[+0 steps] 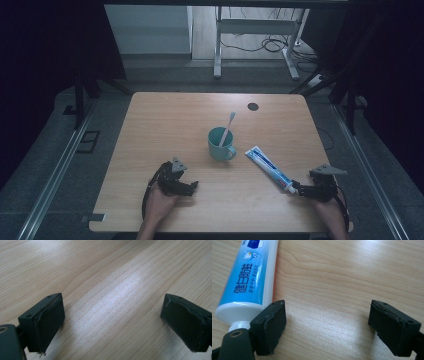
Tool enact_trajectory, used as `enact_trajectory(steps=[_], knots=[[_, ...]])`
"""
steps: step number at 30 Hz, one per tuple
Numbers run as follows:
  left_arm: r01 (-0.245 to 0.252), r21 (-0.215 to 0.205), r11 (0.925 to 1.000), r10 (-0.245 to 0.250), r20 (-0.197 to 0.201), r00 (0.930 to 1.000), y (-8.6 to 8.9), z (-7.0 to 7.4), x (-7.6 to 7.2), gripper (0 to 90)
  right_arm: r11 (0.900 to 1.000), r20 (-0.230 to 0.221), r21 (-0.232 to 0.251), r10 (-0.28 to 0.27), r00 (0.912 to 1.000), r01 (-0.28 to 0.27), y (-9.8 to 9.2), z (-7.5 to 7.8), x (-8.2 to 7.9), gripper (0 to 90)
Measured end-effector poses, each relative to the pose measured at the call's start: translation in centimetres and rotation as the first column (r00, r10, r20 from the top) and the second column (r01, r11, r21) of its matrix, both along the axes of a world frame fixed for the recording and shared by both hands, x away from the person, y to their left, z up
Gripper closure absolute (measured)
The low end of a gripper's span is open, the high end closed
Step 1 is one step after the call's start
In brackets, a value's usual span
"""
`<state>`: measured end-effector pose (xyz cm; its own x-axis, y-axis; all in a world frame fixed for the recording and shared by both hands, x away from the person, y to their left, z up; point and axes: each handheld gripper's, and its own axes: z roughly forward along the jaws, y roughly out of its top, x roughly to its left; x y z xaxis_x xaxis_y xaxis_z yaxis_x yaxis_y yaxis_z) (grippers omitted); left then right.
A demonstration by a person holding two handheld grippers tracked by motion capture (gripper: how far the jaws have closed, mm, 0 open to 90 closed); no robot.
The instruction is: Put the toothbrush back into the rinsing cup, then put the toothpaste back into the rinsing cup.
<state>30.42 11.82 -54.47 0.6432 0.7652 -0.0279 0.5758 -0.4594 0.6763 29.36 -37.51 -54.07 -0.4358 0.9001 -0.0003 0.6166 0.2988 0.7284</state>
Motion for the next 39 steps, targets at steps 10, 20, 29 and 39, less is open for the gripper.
enact_trajectory(steps=[10, 20, 29, 39], knots=[[0.0, 0.001, 1.0, 0.0, 0.0, 1.0, 0.0, 0.0, 0.0, 5.3, 1.0, 0.006, 0.012, 0.011, 0.9999, -0.011, -0.2, 0.0, -0.1, 19.3], [-0.003, 0.002, 1.0, 0.003, 0.0, 1.0, 0.0, 0.0, 0.0, 5.4, 0.999, -0.007, 0.039, 0.019, 0.9998, -0.019, -0.4, 0.4, -0.2, 20.8], [-0.006, 0.002, 1.0, 0.006, 0.0, 1.0, 0.0, 0.0, 0.0, 5.5, 1.0, -0.028, 0.012, 0.019, 0.9994, -0.019, -0.6, 1.7, -0.3, 21.3], [-0.007, 0.004, 1.0, 0.007, 0.0, 1.0, 0.0, 0.0, 0.0, 5.6, 0.999, -0.083, 0.005, 0.053, 0.9951, -0.053, -1.2, 2.7, -0.8, 23.4]])
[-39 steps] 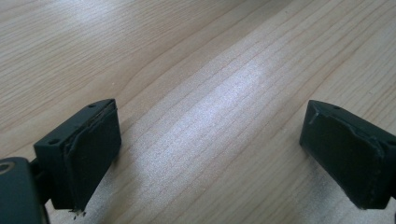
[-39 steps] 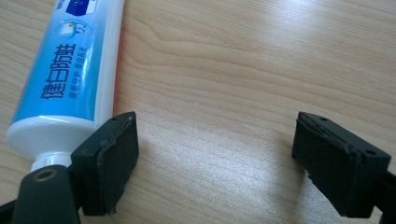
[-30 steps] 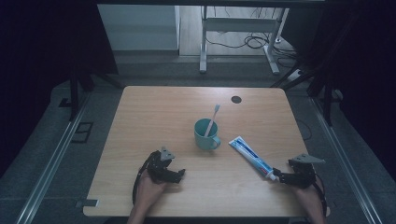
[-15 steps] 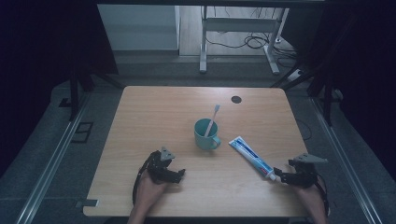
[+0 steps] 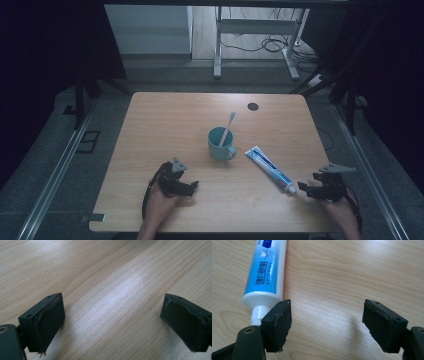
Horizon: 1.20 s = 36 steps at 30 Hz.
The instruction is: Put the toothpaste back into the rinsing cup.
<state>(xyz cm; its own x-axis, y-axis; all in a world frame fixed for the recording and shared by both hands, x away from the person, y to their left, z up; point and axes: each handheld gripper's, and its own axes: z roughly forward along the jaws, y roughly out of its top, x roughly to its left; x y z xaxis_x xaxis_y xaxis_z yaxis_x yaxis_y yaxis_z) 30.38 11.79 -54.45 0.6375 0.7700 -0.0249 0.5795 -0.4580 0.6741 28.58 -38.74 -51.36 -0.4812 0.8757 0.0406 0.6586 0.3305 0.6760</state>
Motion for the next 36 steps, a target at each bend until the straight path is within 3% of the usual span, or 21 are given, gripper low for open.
enact_trajectory(steps=[11, 13, 21, 29, 30, 36], knots=[[0.0, -0.001, 1.0, 0.0, 0.001, 1.0, 0.0, 0.0, 0.0, 5.5, 0.999, -0.051, 0.011, 0.047, 0.9976, -0.046, 0.4, 2.1, 0.1, 22.2], [0.0, 0.0, 1.0, 0.0, 0.0, 1.0, 0.0, 0.0, 0.0, 5.5, 0.997, -0.081, 0.017, 0.07, 0.9942, -0.069, 0.9, 2.6, 0.3, 21.8], [-0.001, -0.003, 1.0, 0.001, 0.001, 1.0, 0.0, 0.0, 0.0, 5.6, 0.995, -0.108, 0.004, 0.1, 0.9891, -0.1, 2.0, 3.5, 0.8, 22.0], [0.0, -0.003, 1.0, 0.0, 0.001, 1.0, 0.0, 0.0, 0.0, 5.5, 0.988, -0.175, -0.037, 0.14, 0.9746, -0.149, 3.7, 3.4, 1.9, 17.9], [-0.001, -0.003, 1.0, 0.001, 0.001, 1.0, 0.0, 0.0, 0.0, 5.5, 0.985, -0.193, -0.049, 0.156, 0.9688, -0.168, 4.3, 3.3, 2.3, 16.2], [-0.001, -0.003, 1.0, 0.001, 0.001, 1.0, 0.0, 0.0, 0.0, 5.6, 0.974, -0.227, -0.082, 0.187, 0.9558, -0.21, 5.6, 3.2, 3.0, 15.0]])
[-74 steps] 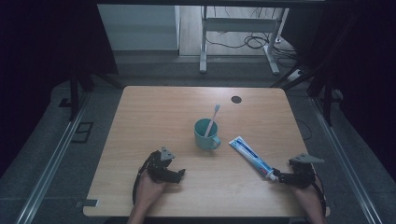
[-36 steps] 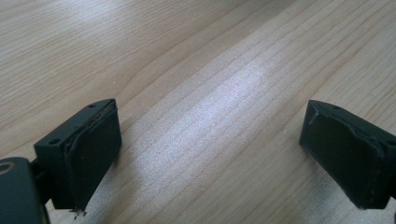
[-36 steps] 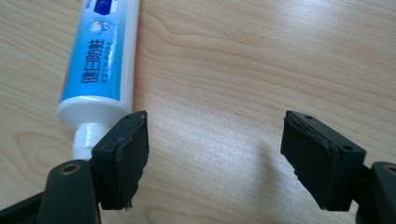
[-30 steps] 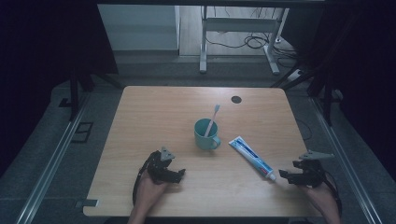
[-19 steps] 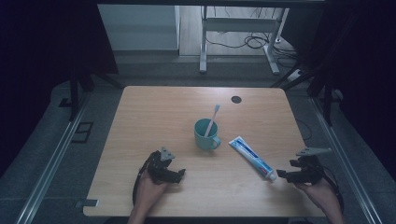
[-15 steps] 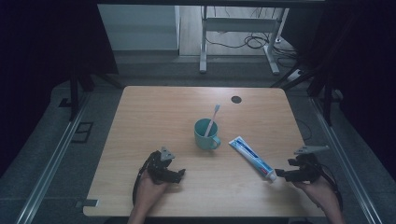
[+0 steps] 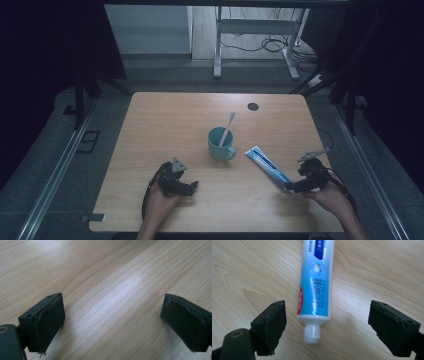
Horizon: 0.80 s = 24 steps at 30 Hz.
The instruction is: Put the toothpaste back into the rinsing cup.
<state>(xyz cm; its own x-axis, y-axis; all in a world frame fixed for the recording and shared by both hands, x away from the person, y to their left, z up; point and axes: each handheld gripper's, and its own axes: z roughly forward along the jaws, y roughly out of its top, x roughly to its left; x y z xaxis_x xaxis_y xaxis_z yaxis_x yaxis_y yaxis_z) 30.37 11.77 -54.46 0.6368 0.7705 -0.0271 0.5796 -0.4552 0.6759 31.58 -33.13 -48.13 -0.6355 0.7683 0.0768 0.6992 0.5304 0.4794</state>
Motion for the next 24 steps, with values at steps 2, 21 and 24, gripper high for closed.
enact_trajectory(steps=[2, 21, 24], knots=[[0.0, 0.002, 1.0, 0.0, 0.0, 1.0, 0.0, 0.0, 0.0, 5.6, 1.0, -0.006, -0.013, 0.0, 1.0, 0.0, 0.4, 0.0, 0.3, 15.6], [-0.001, 0.004, 1.0, 0.001, -0.004, 1.0, 0.0, 0.0, 0.0, 5.5, 0.989, -0.094, -0.108, 0.094, 0.9911, -0.104, 4.3, 0.2, 3.5, 32.1], [0.0, 0.004, 1.0, 0.0, -0.004, 1.0, 0.0, 0.0, 0.0, 5.6, 0.987, -0.11, -0.12, 0.095, 0.9894, -0.108, 4.8, 0.0, 3.9, 33.3]])
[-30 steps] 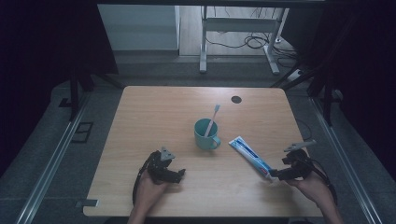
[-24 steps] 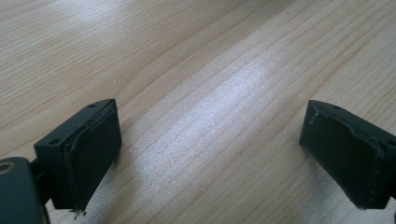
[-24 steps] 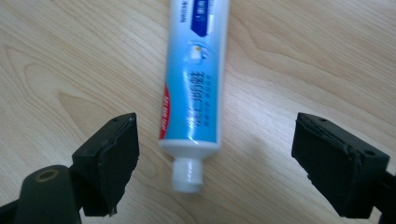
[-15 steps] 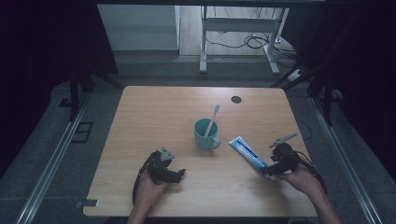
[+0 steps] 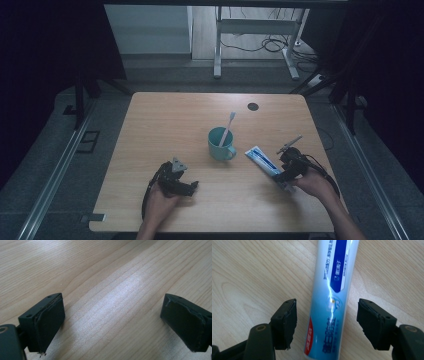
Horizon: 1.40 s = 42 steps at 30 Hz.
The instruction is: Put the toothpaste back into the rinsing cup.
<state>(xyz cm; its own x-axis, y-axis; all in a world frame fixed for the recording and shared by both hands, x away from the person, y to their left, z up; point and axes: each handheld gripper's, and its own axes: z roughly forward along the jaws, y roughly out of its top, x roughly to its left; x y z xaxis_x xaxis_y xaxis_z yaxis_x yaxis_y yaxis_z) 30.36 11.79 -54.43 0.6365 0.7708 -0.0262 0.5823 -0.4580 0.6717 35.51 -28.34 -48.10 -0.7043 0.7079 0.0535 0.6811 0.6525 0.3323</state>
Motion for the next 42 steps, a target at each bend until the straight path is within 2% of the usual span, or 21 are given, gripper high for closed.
enact_trajectory(steps=[7, 13, 25, 32, 37, 40, 42], knots=[[0.0, -0.002, 1.0, 0.0, 0.0, 1.0, 0.0, 0.0, 0.0, 5.6, 0.999, -0.033, -0.029, 0.018, 0.9993, -0.019, 1.4, -0.1, 0.9, 36.7], [0.0, 0.0, 1.0, 0.0, 0.0, 1.0, 0.0, 0.0, 0.0, 5.6, 0.998, -0.043, -0.056, 0.022, 0.9988, -0.025, 2.4, -0.2, 1.8, 38.2], [0.0, -0.001, 1.0, 0.0, 0.0, 1.0, 0.0, 0.0, 0.0, 5.6, 0.989, -0.081, -0.145, -0.018, 0.9966, 0.006, 4.0, -0.8, 3.5, 40.6], [0.001, -0.001, 1.0, -0.001, 0.001, 1.0, 0.0, 0.0, 0.0, 5.5, 0.986, -0.082, -0.166, -0.026, 0.9963, 0.012, 4.1, -1.6, 3.9, 44.7], [0.0, 0.0, 1.0, 0.0, 0.0, 1.0, 0.0, 0.0, 0.0, 5.5, 0.987, -0.093, -0.161, -0.031, 0.9952, 0.016, 4.1, -1.8, 4.1, 47.7], [0.0, 0.0, 1.0, 0.0, 0.0, 1.0, 0.0, 0.0, 0.0, 5.6, 0.991, -0.101, -0.132, -0.042, 0.994, 0.029, 3.7, -1.5, 4.2, 57.9], [0.0, 0.0, 1.0, 0.0, 0.0, 1.0, 0.0, 0.0, 0.0, 5.5, 0.992, -0.099, -0.124, -0.044, 0.9942, 0.031, 3.5, -1.4, 4.1, 61.2]])
